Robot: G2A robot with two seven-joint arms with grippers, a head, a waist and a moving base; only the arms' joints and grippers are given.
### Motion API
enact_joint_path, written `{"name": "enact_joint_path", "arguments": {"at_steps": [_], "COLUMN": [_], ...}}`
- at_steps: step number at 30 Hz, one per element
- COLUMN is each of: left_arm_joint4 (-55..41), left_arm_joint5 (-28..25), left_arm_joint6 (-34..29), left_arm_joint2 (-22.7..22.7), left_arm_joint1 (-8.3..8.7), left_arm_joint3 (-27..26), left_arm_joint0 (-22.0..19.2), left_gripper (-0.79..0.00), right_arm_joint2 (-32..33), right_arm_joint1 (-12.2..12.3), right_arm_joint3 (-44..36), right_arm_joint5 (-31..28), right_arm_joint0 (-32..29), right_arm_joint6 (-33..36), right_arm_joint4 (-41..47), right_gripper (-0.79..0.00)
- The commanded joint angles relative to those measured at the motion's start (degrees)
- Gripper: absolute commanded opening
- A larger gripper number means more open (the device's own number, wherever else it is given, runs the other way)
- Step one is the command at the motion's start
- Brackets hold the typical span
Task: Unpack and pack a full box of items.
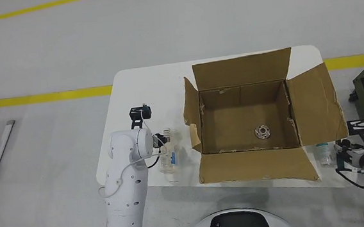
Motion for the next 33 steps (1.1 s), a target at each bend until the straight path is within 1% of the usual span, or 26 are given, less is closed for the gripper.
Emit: {"name": "enact_joint_path", "arguments": {"at_steps": [1,4,5,8,9,10,12,13,18,23,27,28,29,30,31,33], "left_arm_joint4": [0.0,0.0,0.0,0.0,0.0,0.0,0.0,0.0,0.0,0.0,0.0,0.0,0.0,0.0,0.0,0.0], "left_arm_joint5": [0.0,0.0,0.0,0.0,0.0,0.0,0.0,0.0,0.0,0.0,0.0,0.0,0.0,0.0,0.0,0.0], "left_arm_joint6": [0.0,0.0,0.0,0.0,0.0,0.0,0.0,0.0,0.0,0.0,0.0,0.0,0.0,0.0,0.0,0.0], "left_arm_joint2": [0.0,0.0,0.0,0.0,0.0,0.0,0.0,0.0,0.0,0.0,0.0,0.0,0.0,0.0,0.0,0.0], "left_arm_joint1": [0.00,0.00,0.00,0.00,0.00,0.00,0.00,0.00,0.00,0.00,0.00,0.00,0.00,0.00,0.00,0.00], "left_arm_joint3": [0.0,0.0,0.0,0.0,0.0,0.0,0.0,0.0,0.0,0.0,0.0,0.0,0.0,0.0,0.0,0.0], "left_arm_joint0": [0.0,0.0,0.0,0.0,0.0,0.0,0.0,0.0,0.0,0.0,0.0,0.0,0.0,0.0,0.0,0.0], "left_gripper": [0.000,0.000,0.000,0.000,0.000,0.000,0.000,0.000,0.000,0.000,0.000,0.000,0.000,0.000,0.000,0.000], "right_arm_joint2": [-0.4,-0.8,-0.9,-1.1,-1.2,-1.3,-1.6,-1.7,-1.9,0.5,4.4,5.5,6.6,8.1,9.2,11.6], "right_arm_joint1": [0.1,0.3,0.4,0.6,0.7,0.8,0.9,1.0,1.3,1.9,2.6,2.9,3.1,3.3,3.4,3.8], "right_arm_joint3": [0.1,0.5,0.5,0.7,0.8,0.9,1.0,1.0,1.2,-0.7,-1.8,-2.1,-2.3,-2.6,-2.9,-4.5], "right_arm_joint5": [0.3,0.5,0.5,0.6,0.6,0.6,0.6,0.6,0.5,0.2,-0.5,-0.7,-0.9,-0.4,-0.2,0.5], "right_arm_joint0": [0.1,0.4,0.5,0.8,0.9,1.0,1.1,1.1,1.3,2.2,3.4,3.8,4.2,5.0,5.6,7.5], "right_arm_joint6": [0.1,0.1,0.0,0.1,0.2,0.3,0.4,0.4,0.4,1.4,2.1,2.1,2.1,1.7,1.6,0.2], "right_arm_joint4": [-0.2,-0.3,-0.5,-0.5,-0.5,-0.5,-0.4,-0.4,0.1,2.7,3.1,3.1,3.2,3.9,4.6,6.4], "right_gripper": [-0.785,-0.770,-0.708,-0.631,-0.585,-0.517,-0.529,-0.514,-0.511,-0.496,-0.548,-0.613,-0.650,-0.742,-0.785,-0.785]}}
